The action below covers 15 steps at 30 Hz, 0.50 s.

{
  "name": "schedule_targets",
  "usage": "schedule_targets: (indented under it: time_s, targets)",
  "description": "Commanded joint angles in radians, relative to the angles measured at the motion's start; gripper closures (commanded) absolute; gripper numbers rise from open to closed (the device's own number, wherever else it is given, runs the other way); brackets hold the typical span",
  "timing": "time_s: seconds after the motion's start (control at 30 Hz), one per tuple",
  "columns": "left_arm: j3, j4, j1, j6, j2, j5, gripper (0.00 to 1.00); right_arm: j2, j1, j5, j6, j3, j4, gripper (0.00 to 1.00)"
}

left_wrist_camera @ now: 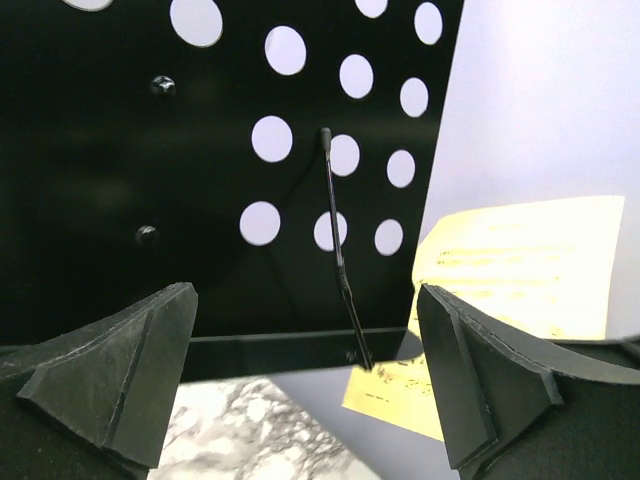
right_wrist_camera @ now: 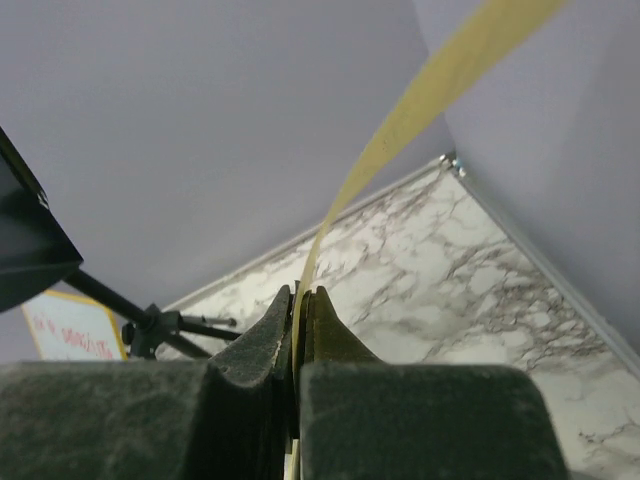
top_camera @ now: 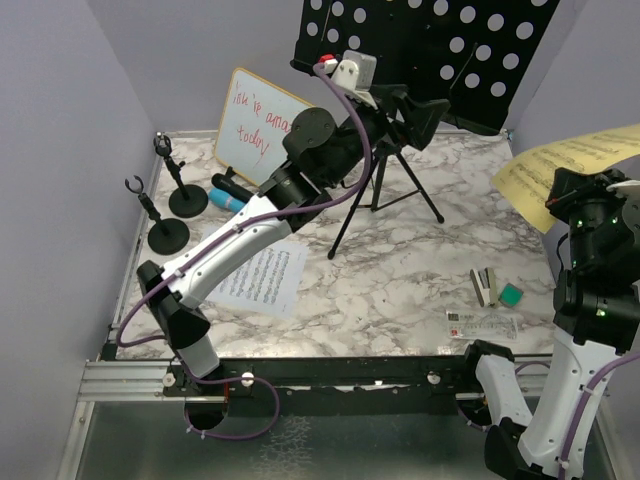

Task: Pack up the instrument practice props
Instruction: Pick up the sheet music from the music stand, then place the sheet music at the center of the board.

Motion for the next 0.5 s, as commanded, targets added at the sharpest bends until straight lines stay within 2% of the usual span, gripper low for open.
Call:
schedule_targets:
  time_s: [0.0, 0.3, 0.47]
  targets:
    - [-0.156, 0.017, 0.005, 0.111, -0.159, 0.071, 0.01, -0.008, 0.007, -0.144, 0.038, -0.05, -0.066, 0.99]
    - [-0.578, 0.01, 0.006, 0.164, -0.443, 0.121, 0.01, -0.025, 0.014, -0.425, 0.09, -0.187, -0.086, 0.99]
    - [-0.759, -0.066, 0.006, 0.179, -0.541, 0.039, 0.01, -0.014, 0.015, -0.594, 0.097, -0.234, -0.096, 0.99]
